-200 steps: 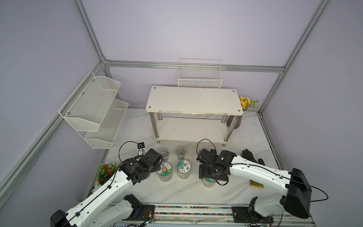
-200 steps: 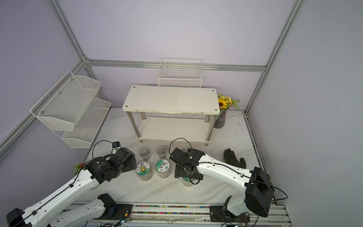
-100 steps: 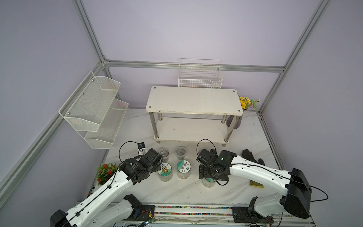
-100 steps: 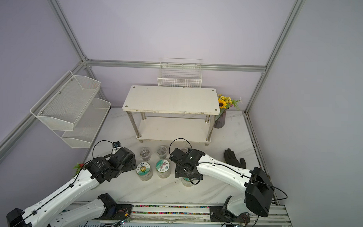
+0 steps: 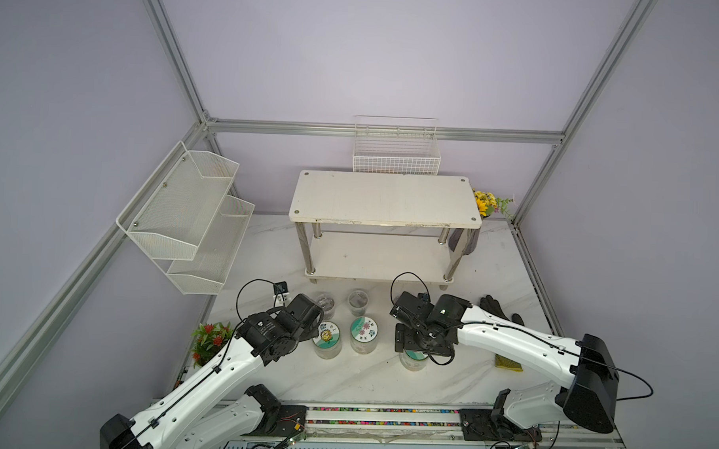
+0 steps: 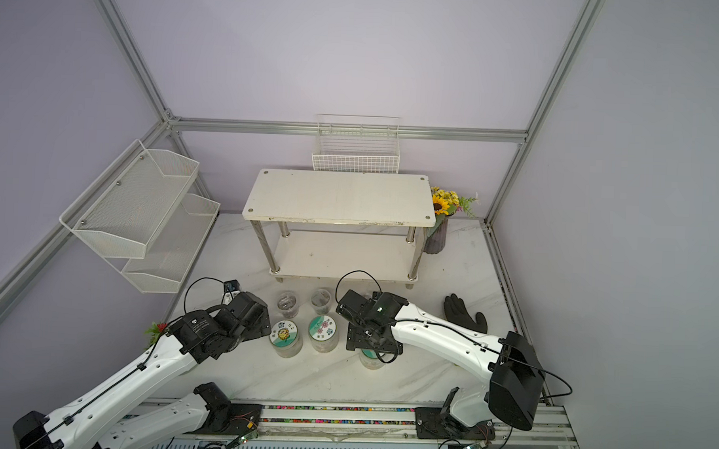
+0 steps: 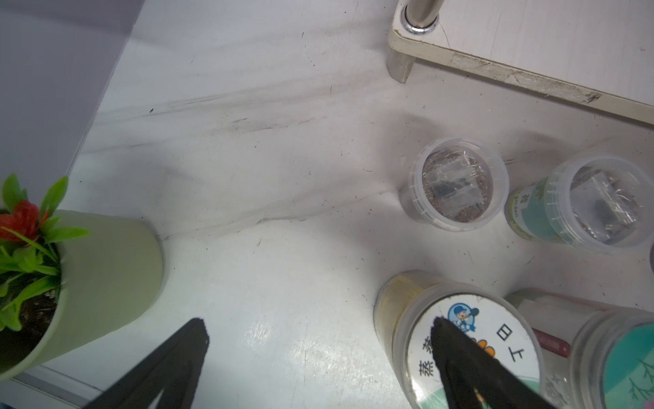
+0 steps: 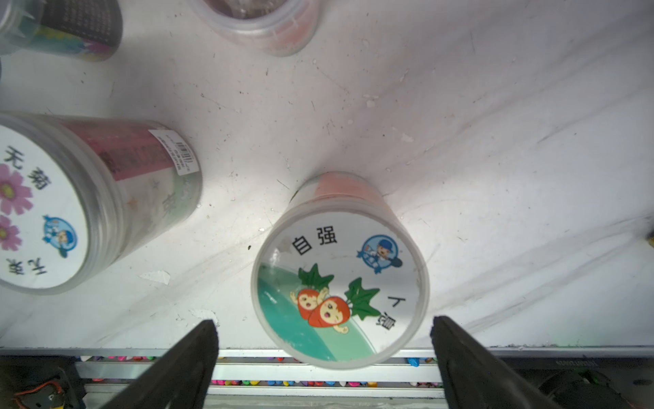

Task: Place the seed container on the shelf
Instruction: Pick up the seed jar at the center of the board.

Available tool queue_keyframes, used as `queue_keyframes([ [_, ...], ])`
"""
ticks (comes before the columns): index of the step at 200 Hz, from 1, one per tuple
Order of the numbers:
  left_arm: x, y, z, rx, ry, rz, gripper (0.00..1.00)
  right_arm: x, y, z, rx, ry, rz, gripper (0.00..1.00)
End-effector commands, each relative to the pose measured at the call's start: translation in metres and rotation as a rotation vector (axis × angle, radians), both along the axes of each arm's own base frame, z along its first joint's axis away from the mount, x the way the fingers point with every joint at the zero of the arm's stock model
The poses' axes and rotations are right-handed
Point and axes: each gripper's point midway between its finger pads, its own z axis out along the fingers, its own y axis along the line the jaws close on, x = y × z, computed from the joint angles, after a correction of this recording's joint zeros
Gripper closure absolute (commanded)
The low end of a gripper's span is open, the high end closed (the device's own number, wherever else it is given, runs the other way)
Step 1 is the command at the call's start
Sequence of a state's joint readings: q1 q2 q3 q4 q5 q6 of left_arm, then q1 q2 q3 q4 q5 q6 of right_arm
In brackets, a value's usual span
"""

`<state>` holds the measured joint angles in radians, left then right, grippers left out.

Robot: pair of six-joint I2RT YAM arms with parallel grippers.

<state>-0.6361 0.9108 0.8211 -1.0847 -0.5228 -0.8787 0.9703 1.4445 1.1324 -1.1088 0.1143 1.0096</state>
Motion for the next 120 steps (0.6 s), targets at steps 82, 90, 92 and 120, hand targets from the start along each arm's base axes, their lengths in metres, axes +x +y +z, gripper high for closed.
queue_keyframes([
  [82,0.004,-0.005,0.004,-0.014,-0.014,-0.015,0.0,0.004,0.004,-0.02,0.019,0.03,0.017,0.03],
  [90,0.004,-0.005,0.004,-0.014,-0.014,-0.016,0.0,0.004,0.005,-0.021,0.019,0.032,0.022,0.03],
  [92,0.004,-0.005,0.003,-0.014,-0.012,-0.016,0.0,0.004,0.005,-0.021,0.017,0.031,0.023,0.03],
  [120,0.004,-0.005,0.004,-0.015,-0.016,-0.015,0.0,0.005,0.004,-0.026,0.002,0.041,0.025,0.03],
])
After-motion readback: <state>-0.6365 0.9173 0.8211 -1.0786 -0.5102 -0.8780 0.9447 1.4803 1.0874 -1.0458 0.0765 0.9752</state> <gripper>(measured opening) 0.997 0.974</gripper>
